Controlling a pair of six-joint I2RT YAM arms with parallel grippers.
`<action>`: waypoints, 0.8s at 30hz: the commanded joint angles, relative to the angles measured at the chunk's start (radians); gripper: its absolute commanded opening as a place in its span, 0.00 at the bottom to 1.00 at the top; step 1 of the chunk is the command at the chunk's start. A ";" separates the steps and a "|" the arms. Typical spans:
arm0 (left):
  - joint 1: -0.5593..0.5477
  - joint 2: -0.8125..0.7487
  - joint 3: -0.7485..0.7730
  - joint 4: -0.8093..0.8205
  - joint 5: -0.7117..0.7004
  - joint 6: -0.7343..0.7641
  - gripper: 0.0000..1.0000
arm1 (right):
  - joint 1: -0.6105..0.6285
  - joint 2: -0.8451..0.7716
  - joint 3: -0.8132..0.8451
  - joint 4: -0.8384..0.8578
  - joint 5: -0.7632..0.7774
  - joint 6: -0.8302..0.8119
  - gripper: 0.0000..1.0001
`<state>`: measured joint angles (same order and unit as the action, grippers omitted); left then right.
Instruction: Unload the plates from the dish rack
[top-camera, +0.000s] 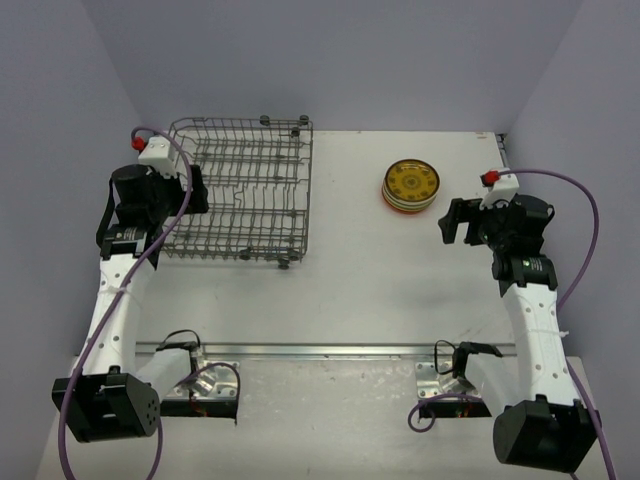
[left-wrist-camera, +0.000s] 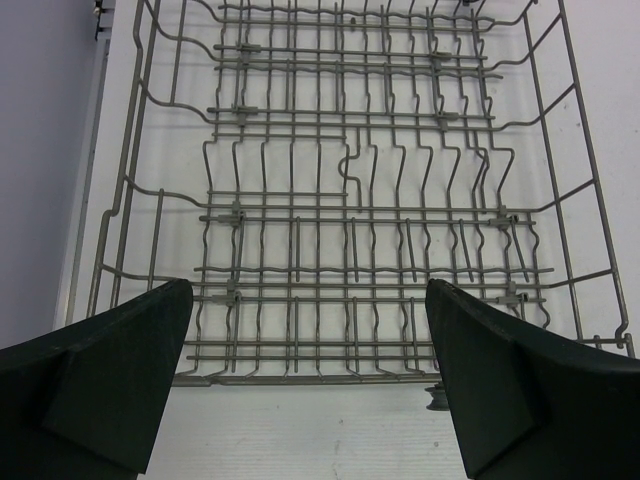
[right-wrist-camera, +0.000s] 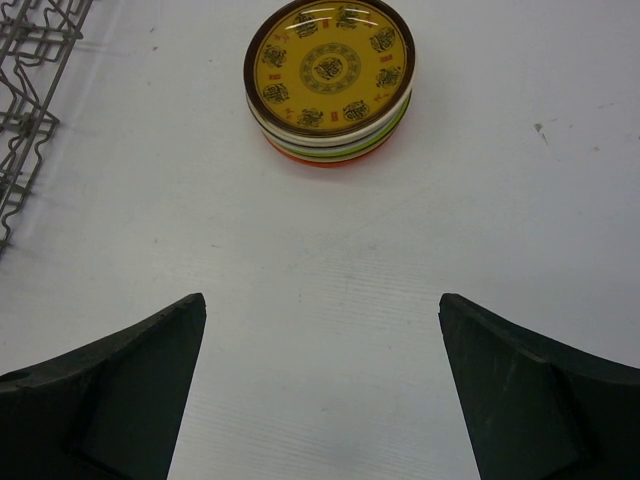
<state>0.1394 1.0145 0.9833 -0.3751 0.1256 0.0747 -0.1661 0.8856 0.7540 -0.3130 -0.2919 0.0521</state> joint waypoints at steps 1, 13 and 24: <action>0.002 -0.022 0.015 0.062 0.012 0.000 1.00 | -0.001 -0.019 0.011 0.052 0.011 -0.009 0.99; 0.002 -0.069 -0.017 0.089 0.028 0.004 1.00 | -0.001 -0.029 0.004 0.055 0.016 -0.013 0.99; 0.002 -0.070 -0.017 0.092 0.006 -0.023 1.00 | -0.001 -0.031 0.004 0.055 0.012 -0.011 0.99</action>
<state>0.1394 0.9634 0.9665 -0.3371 0.1352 0.0707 -0.1661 0.8715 0.7537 -0.3122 -0.2897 0.0521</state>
